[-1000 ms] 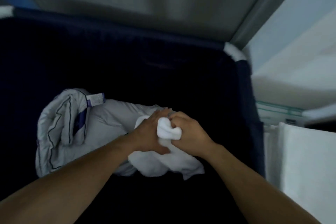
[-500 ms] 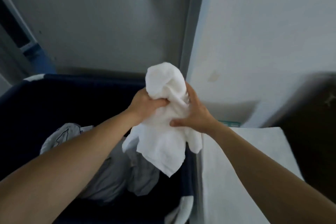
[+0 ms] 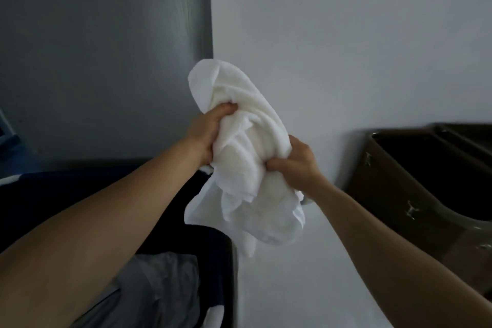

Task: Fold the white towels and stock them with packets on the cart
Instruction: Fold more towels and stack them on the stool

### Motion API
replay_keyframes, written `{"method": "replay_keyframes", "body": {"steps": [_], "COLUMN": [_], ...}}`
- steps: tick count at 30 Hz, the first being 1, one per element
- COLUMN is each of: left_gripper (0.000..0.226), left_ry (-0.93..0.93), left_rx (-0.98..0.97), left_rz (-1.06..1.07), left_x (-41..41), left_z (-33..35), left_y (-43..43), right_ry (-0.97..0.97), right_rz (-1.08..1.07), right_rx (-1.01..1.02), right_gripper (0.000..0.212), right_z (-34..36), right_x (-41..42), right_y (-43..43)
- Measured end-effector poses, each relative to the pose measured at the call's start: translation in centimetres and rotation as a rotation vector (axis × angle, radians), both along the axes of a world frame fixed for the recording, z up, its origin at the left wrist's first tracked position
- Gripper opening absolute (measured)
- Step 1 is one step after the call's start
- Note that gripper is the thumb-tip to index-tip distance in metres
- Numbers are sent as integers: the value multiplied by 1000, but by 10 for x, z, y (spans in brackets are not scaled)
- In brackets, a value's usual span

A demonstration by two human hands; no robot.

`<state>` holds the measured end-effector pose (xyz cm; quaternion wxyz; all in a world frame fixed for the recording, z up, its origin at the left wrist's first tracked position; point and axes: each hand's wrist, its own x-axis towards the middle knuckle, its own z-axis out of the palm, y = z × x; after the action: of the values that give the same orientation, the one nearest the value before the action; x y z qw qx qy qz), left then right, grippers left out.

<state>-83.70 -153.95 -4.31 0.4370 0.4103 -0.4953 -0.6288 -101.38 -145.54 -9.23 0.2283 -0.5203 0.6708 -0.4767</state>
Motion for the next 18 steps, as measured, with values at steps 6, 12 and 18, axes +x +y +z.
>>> {"method": "replay_keyframes", "body": {"steps": [6, 12, 18], "left_gripper": [80, 47, 76], "left_ry": [-29, -148, -740], "left_rx": [143, 252, 205], "left_rz": [-176, -281, -374], "left_x": [-48, -91, -89], "left_z": [9, -61, -185], "left_y": [-23, -24, -2], "right_ry": [-120, -135, 135], "right_rz": [-137, -186, -91], "right_rx": [43, 257, 631], "right_gripper": [27, 21, 40], "right_z": [33, -3, -122], "right_x": [-40, -78, -117], "right_y": [22, 34, 32]}}
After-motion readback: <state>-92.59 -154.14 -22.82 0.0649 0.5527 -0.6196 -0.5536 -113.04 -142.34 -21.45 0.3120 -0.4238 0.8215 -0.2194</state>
